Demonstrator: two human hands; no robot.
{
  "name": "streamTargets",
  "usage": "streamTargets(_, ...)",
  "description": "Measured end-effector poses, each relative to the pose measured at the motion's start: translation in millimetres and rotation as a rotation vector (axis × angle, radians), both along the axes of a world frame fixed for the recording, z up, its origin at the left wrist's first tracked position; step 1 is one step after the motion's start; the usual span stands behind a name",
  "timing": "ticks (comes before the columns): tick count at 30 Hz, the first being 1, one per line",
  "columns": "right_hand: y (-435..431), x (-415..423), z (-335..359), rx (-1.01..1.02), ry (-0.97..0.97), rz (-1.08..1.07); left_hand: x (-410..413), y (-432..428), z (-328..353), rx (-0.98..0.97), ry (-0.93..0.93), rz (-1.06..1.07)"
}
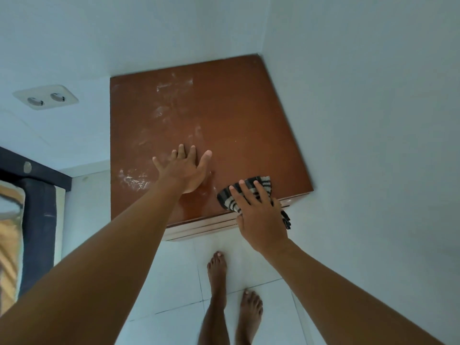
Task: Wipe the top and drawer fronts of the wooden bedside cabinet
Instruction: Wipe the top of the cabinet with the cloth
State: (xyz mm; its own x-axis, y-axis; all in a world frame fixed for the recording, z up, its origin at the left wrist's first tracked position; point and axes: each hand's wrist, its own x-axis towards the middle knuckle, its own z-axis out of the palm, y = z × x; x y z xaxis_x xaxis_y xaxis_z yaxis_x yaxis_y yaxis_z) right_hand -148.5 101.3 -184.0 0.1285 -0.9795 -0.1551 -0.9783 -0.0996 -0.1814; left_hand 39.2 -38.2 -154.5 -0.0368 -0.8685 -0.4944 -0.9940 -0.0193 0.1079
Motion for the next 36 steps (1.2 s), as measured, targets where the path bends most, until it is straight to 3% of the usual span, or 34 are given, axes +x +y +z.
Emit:
streamTargets(5,23.0,-7.4,18.8,0.008,-0.021,0.023,15.3,24.0,17.3,0.008,0.072,0.06)
streamTargets(10,31.5,-19.8,58.3,0.371,-0.306,-0.027,38.2,30.2,46.5,0.006,0.016,0.106)
streamTargets(15,-15.7,-10.5,93.0,0.281,-0.453,-0.106,62.8,14.0,70.9,0.01,0.005,0.151)
streamTargets(24,-218.0,68.8,113.5,0.104,-0.358,-0.087,104.7,-63.8,62.0,0.067,0.053,0.149)
streamTargets(32,-393.2,129.1,69.8,-0.065,-0.217,-0.11,147.5,-155.1,16.1,0.038,0.071,0.041)
streamTargets(36,-434.5,141.9,32.4,0.017,-0.111,-0.038,152.0,-172.7,-6.9,0.025,0.078,-0.029)
